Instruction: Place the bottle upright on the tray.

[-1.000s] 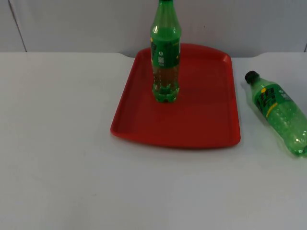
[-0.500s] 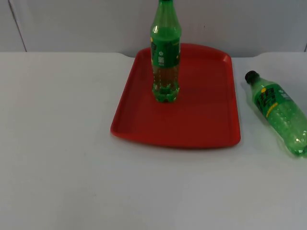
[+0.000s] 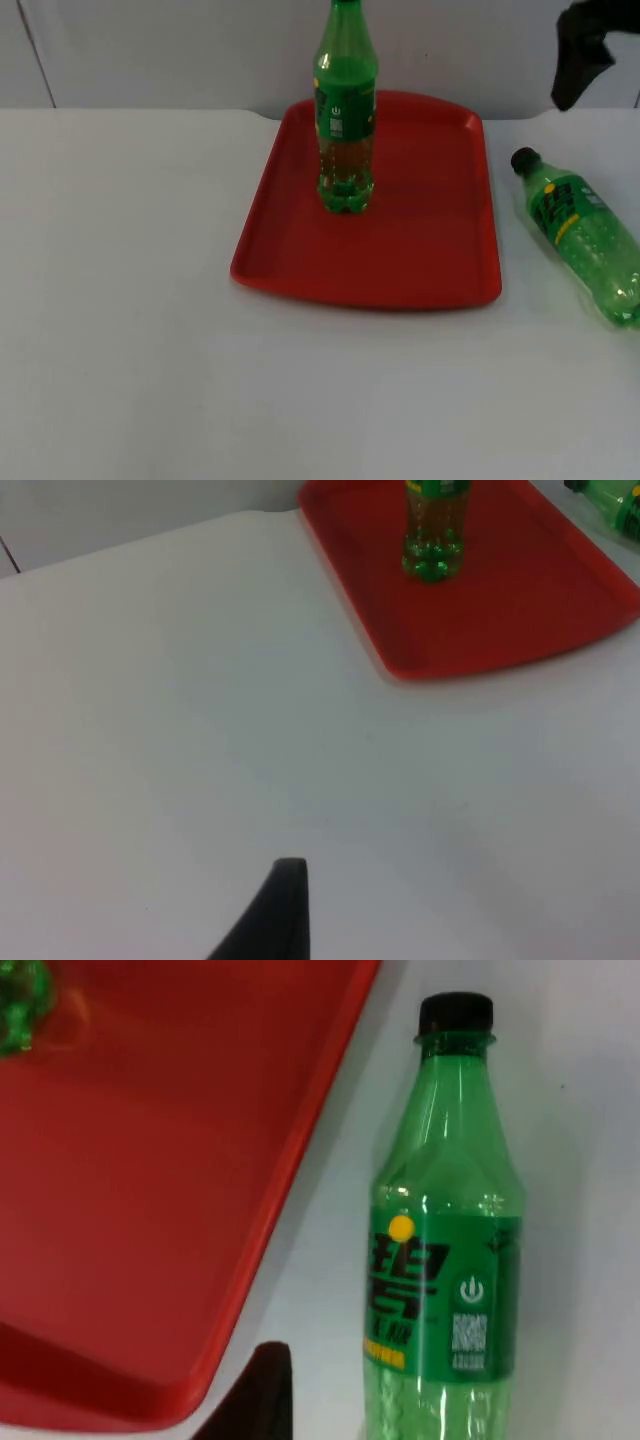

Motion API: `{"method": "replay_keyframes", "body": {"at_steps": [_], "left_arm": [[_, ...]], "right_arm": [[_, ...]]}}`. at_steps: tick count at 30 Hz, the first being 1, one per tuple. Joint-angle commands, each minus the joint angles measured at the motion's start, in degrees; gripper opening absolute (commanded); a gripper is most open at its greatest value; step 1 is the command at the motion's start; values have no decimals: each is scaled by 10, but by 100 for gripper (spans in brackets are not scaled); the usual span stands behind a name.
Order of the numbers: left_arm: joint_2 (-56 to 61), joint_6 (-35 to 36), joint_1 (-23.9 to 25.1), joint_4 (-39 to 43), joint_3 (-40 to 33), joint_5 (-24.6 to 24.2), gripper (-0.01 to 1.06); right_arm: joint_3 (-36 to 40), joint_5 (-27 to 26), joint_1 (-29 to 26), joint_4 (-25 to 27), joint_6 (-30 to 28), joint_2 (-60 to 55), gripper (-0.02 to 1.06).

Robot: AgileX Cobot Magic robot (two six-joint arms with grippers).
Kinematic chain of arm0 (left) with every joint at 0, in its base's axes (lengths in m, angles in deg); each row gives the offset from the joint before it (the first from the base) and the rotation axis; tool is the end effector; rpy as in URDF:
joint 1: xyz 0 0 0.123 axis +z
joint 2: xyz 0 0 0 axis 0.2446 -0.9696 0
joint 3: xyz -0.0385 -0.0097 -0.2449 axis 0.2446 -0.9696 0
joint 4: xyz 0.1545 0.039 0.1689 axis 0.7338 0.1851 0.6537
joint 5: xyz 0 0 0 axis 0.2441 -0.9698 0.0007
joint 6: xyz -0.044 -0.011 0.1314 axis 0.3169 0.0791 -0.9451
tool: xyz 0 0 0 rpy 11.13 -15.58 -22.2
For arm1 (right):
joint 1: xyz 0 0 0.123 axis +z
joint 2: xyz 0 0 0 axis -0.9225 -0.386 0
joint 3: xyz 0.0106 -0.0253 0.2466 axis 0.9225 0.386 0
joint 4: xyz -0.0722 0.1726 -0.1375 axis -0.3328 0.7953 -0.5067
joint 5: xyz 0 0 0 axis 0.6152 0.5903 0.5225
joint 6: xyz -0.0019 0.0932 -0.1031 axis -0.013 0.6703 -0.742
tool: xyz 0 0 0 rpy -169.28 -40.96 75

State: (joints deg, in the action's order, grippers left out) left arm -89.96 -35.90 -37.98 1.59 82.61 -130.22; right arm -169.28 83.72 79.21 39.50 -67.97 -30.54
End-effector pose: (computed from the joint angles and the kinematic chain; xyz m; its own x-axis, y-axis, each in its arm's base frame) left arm 0.0533 -0.0199 0.2433 -0.4241 0.2218 -0.8780 0.3984 0.9164 0.0391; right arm 0.4164 0.0926 0.1705 -0.9070 -0.2549 -0.3352 -0.2741 0.9617 0.0104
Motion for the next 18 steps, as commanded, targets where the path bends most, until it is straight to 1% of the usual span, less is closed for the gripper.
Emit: {"method": "replay_keyframes", "body": {"at_steps": [1,2,7,11,15,18], "left_arm": [[2,4,-1,3,-4,5,105],[2,4,-1,3,-4,5,105],[2,4,-1,3,-4,5,105],[2,4,-1,3,-4,5,105],[2,4,-1,3,-4,5,105],[2,4,-1,3,-4,5,105]], "right_arm": [[-16,-5,1,-5,10,-28,105],[-16,-5,1,-5,10,-28,105],[-70,11,7,-6,26,-94,105],[-88,16,7,-6,26,-128,105],[-89,5,7,-6,26,-151,105],[-89,-16,7,-5,28,-170,104]]}}
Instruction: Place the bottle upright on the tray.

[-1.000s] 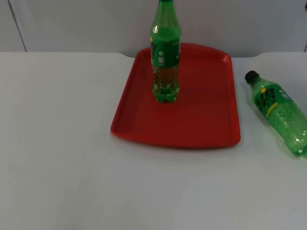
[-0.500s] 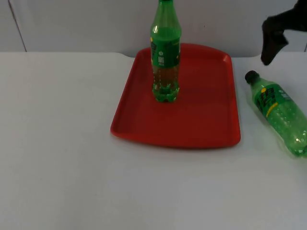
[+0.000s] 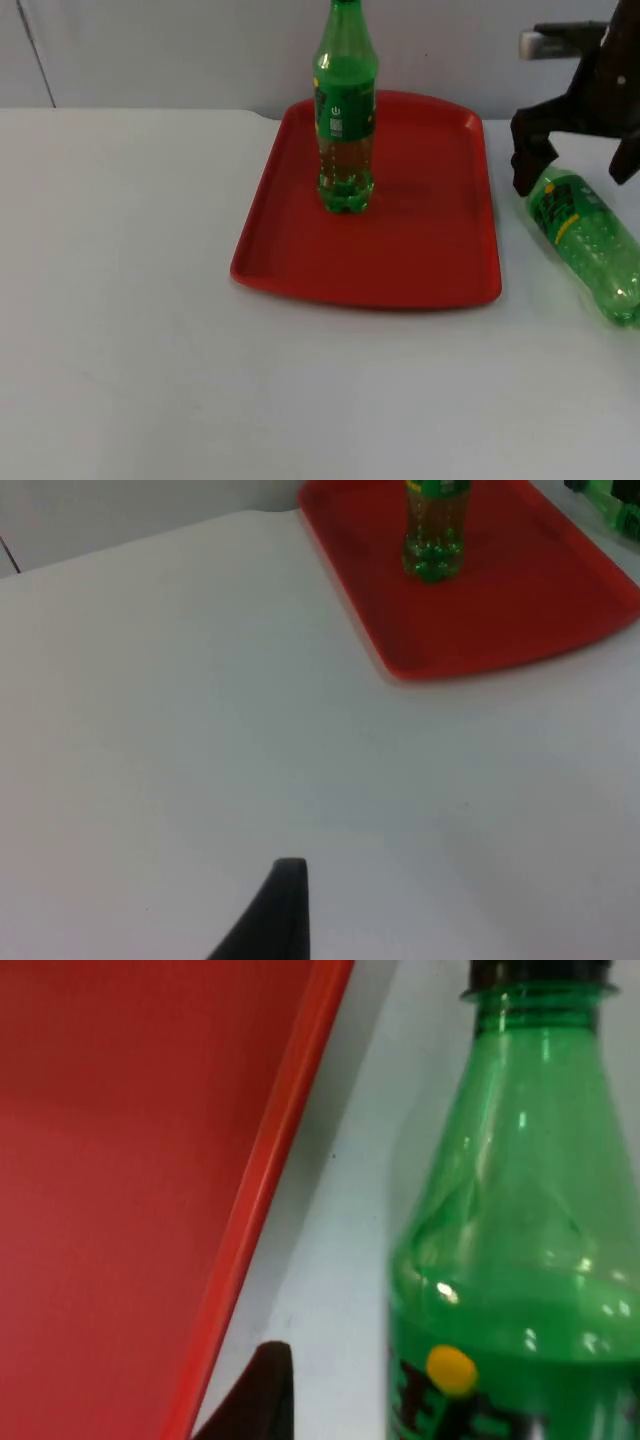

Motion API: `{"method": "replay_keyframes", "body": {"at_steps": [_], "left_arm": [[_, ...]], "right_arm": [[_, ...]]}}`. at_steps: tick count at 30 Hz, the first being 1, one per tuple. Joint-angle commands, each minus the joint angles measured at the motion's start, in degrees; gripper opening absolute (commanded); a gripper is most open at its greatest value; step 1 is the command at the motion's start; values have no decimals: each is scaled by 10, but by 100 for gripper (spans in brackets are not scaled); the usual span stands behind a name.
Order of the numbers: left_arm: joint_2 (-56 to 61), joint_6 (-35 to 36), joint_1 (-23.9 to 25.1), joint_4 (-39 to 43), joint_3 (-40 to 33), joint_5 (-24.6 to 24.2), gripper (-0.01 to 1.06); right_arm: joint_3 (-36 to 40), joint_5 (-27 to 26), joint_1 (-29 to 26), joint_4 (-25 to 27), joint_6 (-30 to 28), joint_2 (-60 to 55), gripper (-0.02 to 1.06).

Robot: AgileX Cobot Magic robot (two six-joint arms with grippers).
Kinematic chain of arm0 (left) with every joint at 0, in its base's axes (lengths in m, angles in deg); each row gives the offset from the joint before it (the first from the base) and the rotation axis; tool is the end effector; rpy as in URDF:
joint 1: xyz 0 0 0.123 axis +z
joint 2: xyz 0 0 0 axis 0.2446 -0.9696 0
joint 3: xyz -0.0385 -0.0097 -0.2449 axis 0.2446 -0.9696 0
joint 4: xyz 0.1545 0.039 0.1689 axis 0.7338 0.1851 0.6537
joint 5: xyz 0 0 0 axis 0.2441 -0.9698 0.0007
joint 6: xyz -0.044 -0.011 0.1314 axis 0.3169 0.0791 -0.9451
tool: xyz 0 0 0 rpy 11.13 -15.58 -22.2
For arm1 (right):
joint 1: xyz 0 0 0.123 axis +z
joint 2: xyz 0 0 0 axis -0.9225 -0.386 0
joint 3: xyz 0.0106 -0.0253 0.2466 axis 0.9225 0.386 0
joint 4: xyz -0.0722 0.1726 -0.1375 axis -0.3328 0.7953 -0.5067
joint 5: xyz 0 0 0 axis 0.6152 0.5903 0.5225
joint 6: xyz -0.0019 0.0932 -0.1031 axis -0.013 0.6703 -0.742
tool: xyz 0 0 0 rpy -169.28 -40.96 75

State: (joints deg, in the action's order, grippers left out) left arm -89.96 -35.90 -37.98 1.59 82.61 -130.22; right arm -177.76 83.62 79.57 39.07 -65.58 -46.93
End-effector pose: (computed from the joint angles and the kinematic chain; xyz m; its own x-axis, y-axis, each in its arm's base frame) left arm 0.0533 -0.0199 0.2433 -0.4241 0.2218 -0.8780 0.3984 0.9164 0.0391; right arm 0.4421 0.1000 0.0836 -0.9513 -0.2318 -0.2032 -0.2409 0.9703 0.0211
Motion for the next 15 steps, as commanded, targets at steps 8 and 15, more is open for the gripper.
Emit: {"method": "replay_keyframes", "body": {"at_steps": [8,15], "left_arm": [[2,4,-1,3,-4,5,105],[2,4,-1,3,-4,5,105]], "right_arm": [[-4,-43,3,-3,23,-36,104],[-4,-54,3,-6,29,-58,101]]}}
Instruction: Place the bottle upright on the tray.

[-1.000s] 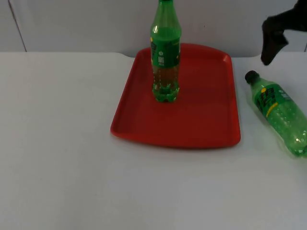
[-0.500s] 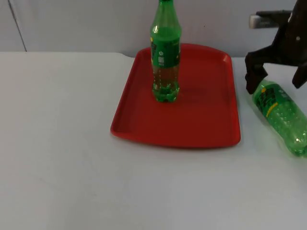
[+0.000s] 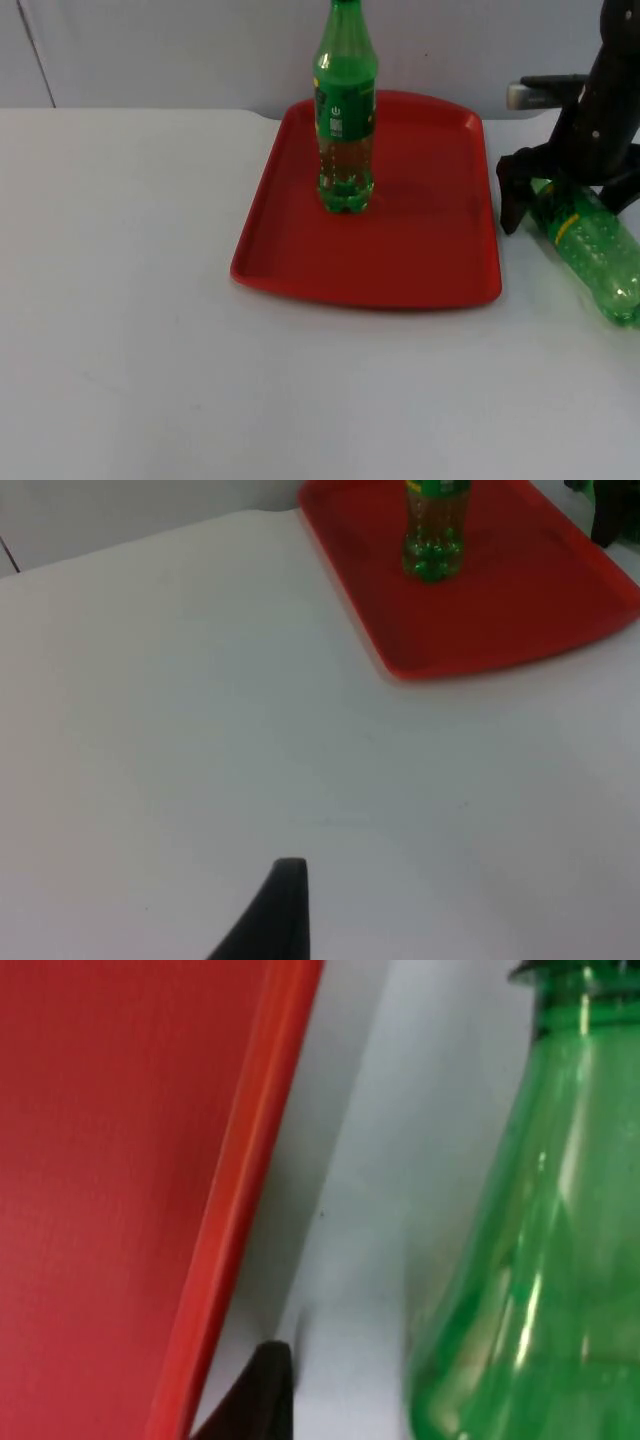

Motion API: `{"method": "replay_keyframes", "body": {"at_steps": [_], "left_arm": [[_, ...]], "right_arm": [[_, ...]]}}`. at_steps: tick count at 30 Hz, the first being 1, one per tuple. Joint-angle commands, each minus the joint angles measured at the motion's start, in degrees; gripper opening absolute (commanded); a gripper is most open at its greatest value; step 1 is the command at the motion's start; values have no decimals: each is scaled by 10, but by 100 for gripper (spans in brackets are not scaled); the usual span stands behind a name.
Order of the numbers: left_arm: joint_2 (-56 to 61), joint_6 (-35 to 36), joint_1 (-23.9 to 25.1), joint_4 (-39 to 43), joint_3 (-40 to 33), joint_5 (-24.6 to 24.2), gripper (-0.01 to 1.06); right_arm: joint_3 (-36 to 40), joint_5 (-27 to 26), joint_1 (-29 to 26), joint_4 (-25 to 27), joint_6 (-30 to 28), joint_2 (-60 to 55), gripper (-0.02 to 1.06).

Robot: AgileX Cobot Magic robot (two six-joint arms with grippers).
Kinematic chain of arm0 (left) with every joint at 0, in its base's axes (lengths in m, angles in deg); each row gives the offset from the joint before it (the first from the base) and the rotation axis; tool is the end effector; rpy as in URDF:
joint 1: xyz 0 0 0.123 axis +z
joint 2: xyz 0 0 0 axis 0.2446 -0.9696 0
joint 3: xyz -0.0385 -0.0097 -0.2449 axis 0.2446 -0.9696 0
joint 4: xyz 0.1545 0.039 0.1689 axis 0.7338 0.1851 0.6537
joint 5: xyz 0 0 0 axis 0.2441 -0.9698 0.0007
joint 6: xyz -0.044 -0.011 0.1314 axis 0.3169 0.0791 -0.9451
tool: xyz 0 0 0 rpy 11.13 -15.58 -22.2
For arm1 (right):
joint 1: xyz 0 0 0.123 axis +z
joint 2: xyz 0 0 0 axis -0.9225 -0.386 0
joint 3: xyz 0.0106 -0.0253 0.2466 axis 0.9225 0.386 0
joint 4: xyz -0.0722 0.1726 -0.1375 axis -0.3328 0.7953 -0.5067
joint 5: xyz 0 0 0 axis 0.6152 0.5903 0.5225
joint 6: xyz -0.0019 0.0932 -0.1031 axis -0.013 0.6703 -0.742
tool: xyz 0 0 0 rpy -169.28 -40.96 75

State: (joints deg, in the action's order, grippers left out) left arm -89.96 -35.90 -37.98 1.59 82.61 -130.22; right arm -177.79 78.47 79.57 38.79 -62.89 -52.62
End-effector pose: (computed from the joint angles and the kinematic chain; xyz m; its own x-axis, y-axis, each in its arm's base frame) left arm 0.0533 -0.0199 0.2433 -0.4241 0.2218 -0.8780 0.3984 0.9164 0.0391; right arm 0.4485 0.1006 0.0408 -0.9632 -0.1868 -0.1933 -0.1952 0.9804 0.0250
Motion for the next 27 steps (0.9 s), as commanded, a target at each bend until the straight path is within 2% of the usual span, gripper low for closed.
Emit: {"method": "replay_keyframes", "body": {"at_steps": [1,7,19,20,22,23,27], "left_arm": [[2,4,-1,3,-4,5,105],[2,4,-1,3,-4,5,105],[2,4,-1,3,-4,5,105],[2,4,-1,3,-4,5,105],[2,4,-1,3,-4,5,105],[2,4,-1,3,-4,5,105],[2,4,-1,3,-4,5,105]], "right_arm": [[-4,-3,3,-4,2,-3,100],[-4,-3,3,-15,2,-4,95],[-4,5,3,-11,2,-6,92],[-4,6,3,-11,7,-6,88],[-4,8,3,-15,23,-6,72],[-4,8,3,-15,23,-6,72],[-4,17,3,-15,34,-3,16]]}}
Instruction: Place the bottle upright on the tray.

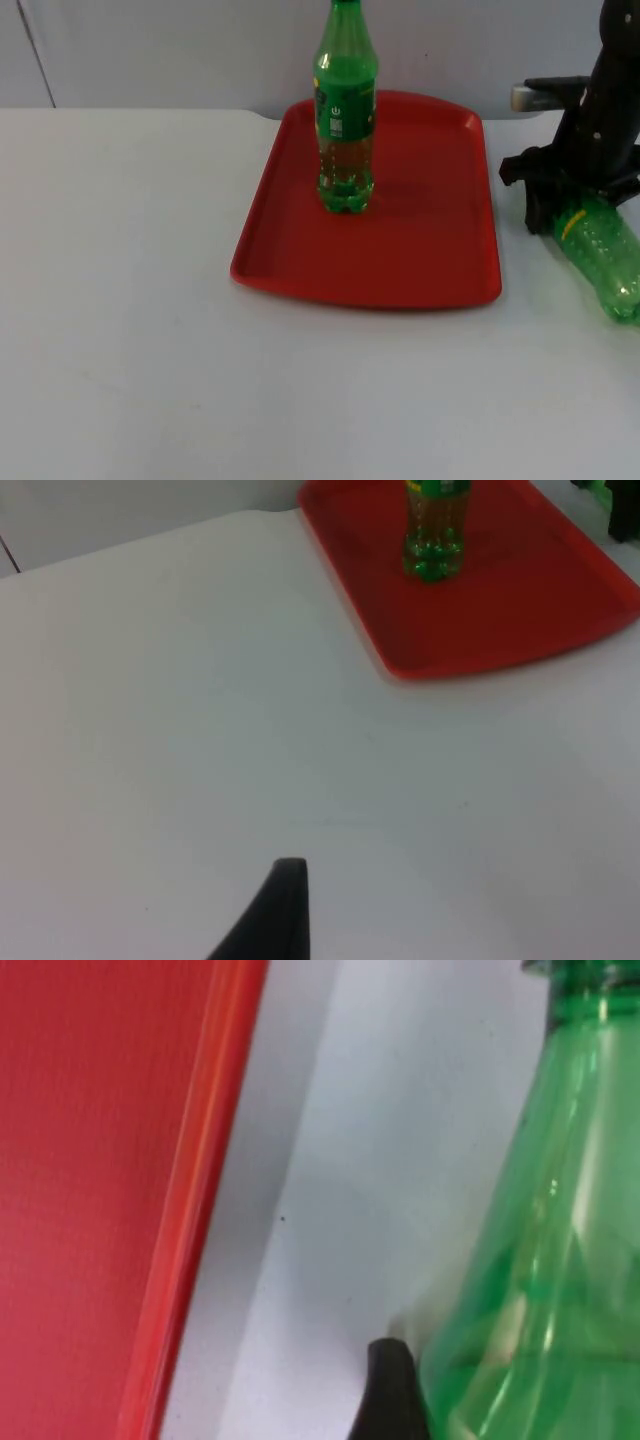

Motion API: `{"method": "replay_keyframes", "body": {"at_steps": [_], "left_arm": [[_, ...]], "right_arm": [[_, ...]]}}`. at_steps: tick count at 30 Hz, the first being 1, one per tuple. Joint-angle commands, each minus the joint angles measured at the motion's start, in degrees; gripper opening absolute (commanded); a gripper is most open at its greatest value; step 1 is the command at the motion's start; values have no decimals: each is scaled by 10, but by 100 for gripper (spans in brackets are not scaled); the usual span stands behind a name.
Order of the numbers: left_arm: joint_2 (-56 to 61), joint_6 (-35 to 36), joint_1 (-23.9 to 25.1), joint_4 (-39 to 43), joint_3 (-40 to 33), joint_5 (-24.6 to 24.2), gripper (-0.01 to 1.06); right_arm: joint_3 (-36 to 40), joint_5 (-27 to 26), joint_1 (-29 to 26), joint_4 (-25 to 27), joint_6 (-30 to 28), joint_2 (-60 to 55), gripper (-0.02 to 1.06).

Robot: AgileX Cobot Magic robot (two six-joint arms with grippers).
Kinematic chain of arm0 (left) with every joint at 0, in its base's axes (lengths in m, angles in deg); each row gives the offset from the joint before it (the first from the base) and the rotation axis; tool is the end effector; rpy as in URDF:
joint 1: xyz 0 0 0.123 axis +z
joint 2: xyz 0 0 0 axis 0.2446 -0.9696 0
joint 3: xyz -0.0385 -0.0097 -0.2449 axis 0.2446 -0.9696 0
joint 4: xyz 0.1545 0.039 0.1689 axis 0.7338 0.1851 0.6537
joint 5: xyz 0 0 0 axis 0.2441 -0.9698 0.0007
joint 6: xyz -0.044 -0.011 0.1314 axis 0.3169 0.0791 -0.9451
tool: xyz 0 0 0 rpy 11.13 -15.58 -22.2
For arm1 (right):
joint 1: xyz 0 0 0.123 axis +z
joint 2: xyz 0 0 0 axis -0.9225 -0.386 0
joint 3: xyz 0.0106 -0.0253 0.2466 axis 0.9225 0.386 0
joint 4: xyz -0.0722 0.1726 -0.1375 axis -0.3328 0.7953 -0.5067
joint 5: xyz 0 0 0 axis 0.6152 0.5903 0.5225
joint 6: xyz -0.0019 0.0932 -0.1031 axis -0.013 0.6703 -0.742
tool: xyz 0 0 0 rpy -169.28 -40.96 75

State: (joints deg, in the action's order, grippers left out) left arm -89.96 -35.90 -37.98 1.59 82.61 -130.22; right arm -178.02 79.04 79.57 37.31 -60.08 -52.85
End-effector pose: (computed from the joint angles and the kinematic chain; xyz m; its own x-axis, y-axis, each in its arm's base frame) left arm 0.0533 -0.0199 0.2433 -0.4241 0.2218 -0.8780 0.3984 0.9164 0.0391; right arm 0.4483 0.0976 0.0397 -0.9709 -0.1537 -0.1836 -0.1583 0.9873 0.0104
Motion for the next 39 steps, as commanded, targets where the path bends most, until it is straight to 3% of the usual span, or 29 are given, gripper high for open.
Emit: {"method": "replay_keyframes", "body": {"at_steps": [1,2,28,33,38,39], "left_arm": [[2,4,-1,3,-4,5,105],[2,4,-1,3,-4,5,105],[2,4,-1,3,-4,5,105],[2,4,-1,3,-4,5,105],[2,4,-1,3,-4,5,105],[2,4,-1,3,-4,5,105]], "right_arm": [[-2,11,3,0,6,0,16],[-2,11,3,0,6,4,-1],[-16,40,2,-13,-28,116,0],[-16,12,2,-8,-32,142,0],[-16,-91,2,64,-72,180,0],[-16,-91,2,64,-72,180,0]]}}
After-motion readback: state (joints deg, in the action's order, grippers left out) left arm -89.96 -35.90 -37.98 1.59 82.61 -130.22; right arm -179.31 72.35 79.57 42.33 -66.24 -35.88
